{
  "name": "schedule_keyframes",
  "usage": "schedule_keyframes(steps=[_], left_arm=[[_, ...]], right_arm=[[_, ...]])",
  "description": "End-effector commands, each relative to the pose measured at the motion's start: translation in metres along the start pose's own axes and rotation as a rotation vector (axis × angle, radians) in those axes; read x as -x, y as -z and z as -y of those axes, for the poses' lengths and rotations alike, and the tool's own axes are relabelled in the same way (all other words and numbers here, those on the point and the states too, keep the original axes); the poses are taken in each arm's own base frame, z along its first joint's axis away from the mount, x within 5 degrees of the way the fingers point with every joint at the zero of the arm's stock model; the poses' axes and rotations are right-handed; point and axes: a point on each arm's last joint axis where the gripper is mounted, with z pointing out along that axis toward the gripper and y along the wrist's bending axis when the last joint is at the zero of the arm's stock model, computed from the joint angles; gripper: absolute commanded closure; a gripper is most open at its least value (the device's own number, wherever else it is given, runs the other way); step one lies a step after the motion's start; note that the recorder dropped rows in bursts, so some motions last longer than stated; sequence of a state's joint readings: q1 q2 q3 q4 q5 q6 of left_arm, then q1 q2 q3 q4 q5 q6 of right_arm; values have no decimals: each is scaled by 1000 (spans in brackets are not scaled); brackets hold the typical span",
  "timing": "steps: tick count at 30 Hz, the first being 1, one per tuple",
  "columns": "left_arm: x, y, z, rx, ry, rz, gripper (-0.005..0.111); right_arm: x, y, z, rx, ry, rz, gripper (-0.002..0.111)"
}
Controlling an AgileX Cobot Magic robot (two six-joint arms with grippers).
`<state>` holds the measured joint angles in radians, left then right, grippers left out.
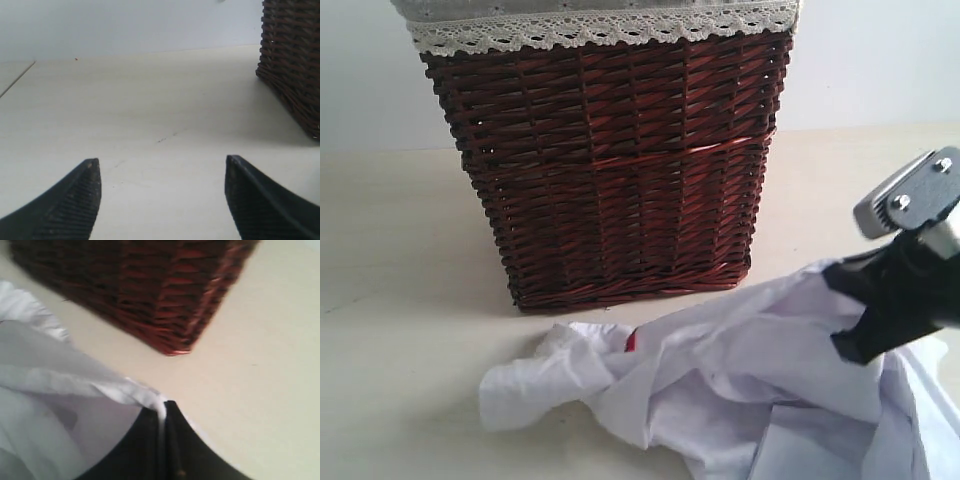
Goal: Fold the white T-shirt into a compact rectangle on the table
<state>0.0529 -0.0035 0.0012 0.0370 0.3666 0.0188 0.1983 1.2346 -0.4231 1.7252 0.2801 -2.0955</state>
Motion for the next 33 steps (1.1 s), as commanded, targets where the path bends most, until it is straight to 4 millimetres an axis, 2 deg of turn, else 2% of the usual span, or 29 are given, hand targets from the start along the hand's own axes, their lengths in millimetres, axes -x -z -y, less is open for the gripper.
schedule_keyframes(steps=[1,8,11,14,16,18,19,24,33], left_arm=[[1,0,0,-5,-1,4,39],[1,0,0,-5,-1,4,39],[1,0,0,-5,-1,4,39],[1,0,0,-5,-1,4,39],[1,0,0,-5,-1,4,39],[1,0,0,-5,-1,4,39],[1,0,0,-5,-1,4,39],[1,0,0,-5,-1,4,39],[1,0,0,-5,-1,4,39]], right_arm=[[13,18,39,-189,-66,54,108],[25,50,87,-404,-115,121,108],[32,62,97,-421,-105,173,108],[42,63,78,-219,14,256,108],[49,64,52,40,86,325,108],[54,72,23,372,120,438,108],[55,73,16,443,126,461,108],[63,70,-16,600,122,465,108],[85,57,-49,584,88,534,108]])
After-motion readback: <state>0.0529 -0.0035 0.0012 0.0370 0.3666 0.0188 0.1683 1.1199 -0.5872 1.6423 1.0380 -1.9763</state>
